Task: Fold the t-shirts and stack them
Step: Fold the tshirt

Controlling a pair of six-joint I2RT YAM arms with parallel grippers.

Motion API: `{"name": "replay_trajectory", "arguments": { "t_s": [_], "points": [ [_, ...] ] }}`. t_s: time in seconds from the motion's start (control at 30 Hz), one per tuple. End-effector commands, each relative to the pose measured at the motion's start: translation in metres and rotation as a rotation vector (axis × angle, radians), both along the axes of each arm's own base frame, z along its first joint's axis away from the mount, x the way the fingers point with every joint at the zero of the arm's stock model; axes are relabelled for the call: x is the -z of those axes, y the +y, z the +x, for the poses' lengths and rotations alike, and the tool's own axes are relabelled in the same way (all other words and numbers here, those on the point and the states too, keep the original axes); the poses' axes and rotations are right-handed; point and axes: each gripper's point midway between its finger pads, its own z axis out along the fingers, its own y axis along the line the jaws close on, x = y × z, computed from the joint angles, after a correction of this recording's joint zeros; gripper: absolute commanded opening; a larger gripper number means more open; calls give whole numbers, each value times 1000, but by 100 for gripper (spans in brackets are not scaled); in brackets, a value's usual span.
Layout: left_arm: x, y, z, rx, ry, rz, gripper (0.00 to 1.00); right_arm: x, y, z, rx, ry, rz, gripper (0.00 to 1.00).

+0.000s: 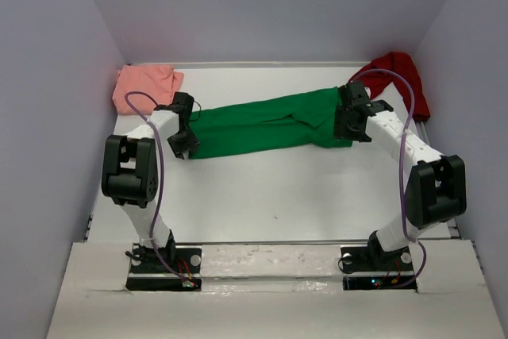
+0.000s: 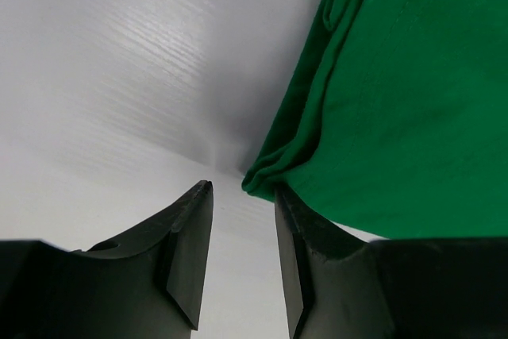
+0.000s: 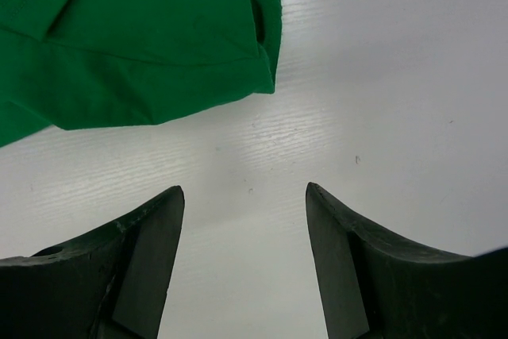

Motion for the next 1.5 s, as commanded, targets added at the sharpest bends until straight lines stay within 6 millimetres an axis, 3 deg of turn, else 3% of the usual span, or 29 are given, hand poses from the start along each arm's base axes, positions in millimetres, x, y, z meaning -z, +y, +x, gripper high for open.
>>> {"name": "replay_trajectory", "arguments": {
  "t_s": [0.0, 0.17, 0.53, 0.67, 0.7, 0.73, 0.9, 1.07, 1.27, 1.47],
  "points": [
    [-14, -2, 22, 23, -53, -14, 46, -5, -8, 5, 40, -22, -9, 68],
    [-17, -7, 26, 37, -79, -44, 46, 4, -7, 6, 48, -1, -6, 68],
    [10, -16, 9, 43, -10, -97, 42, -3, -12, 9, 100, 6, -30, 68],
    [10, -21, 4, 50, -9, -128, 26, 6, -28, 7, 153, 41, -105, 68],
    [9, -21, 3, 54, -8, -130, 19, 11, -34, 6, 167, 56, -117, 68],
    [9, -22, 3, 56, -8, -133, 0, 14, -33, 6, 165, 65, -115, 68],
    [6, -19, 6, 51, -11, -124, 0, 29, -24, 8, 138, 87, -55, 68],
    [3, -16, 11, 54, -20, -125, 0, 42, -28, 16, 140, 89, -49, 68],
    [7, -16, 12, 57, -14, -133, 0, 46, -21, 34, 126, 82, -3, 66],
    [11, -16, 10, 64, -6, -135, 0, 42, -26, 60, 131, 59, -13, 60]
  ]
}}
